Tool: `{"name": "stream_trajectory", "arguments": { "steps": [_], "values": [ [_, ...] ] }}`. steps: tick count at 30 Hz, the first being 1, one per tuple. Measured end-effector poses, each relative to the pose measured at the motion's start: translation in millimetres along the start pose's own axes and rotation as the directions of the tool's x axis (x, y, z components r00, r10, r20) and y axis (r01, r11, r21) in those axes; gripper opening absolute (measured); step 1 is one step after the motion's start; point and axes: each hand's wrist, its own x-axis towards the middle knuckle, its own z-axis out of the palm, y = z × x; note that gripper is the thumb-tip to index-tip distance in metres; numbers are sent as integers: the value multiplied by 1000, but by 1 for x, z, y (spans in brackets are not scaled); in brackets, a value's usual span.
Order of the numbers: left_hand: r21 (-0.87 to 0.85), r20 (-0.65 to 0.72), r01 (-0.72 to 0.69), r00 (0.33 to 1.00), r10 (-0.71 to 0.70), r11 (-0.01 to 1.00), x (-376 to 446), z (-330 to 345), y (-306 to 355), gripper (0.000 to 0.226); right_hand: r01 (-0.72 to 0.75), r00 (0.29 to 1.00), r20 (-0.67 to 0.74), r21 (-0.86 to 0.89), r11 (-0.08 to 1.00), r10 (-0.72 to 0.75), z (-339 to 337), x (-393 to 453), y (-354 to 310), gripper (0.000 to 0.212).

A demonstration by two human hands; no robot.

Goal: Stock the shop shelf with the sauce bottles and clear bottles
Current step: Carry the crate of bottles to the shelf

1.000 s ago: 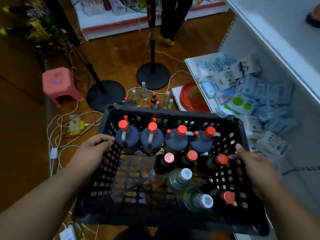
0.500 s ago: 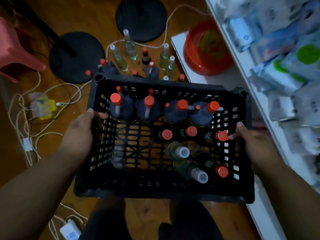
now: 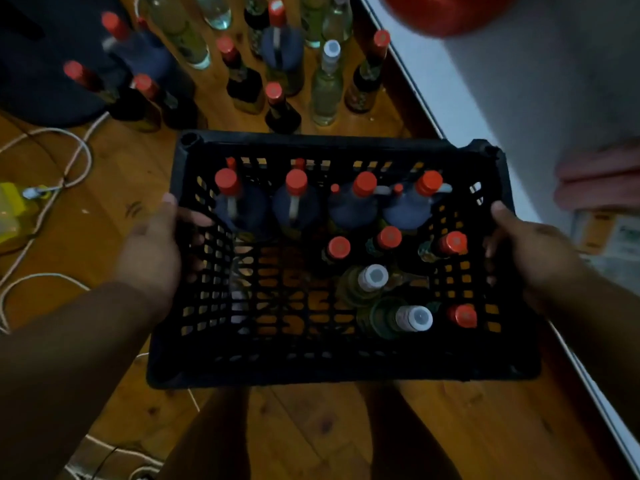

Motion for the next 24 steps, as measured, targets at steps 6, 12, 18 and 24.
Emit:
{"name": "stream_trajectory", "arguments": {
  "steps": [6, 12, 18, 24],
  "values": [
    [-22, 7, -15, 1000, 16, 1000, 35, 11, -25, 62, 67, 997, -38, -58, 996, -69, 22, 33, 3, 67],
    [-44, 20, -38, 999, 39, 998, 64, 25, -30, 61, 105, 993, -40, -56, 993, -107, 43, 62, -8, 68],
    [-104, 44, -24, 999, 29, 994, 82, 37, -33, 55, 149, 986, -69, -25, 988, -151, 51, 75, -3, 60],
    [-20, 31, -89, 995, 90, 996, 76, 36, -48, 49, 164, 982, -86, -49, 985, -168, 53, 73, 16, 62]
  ]
}}
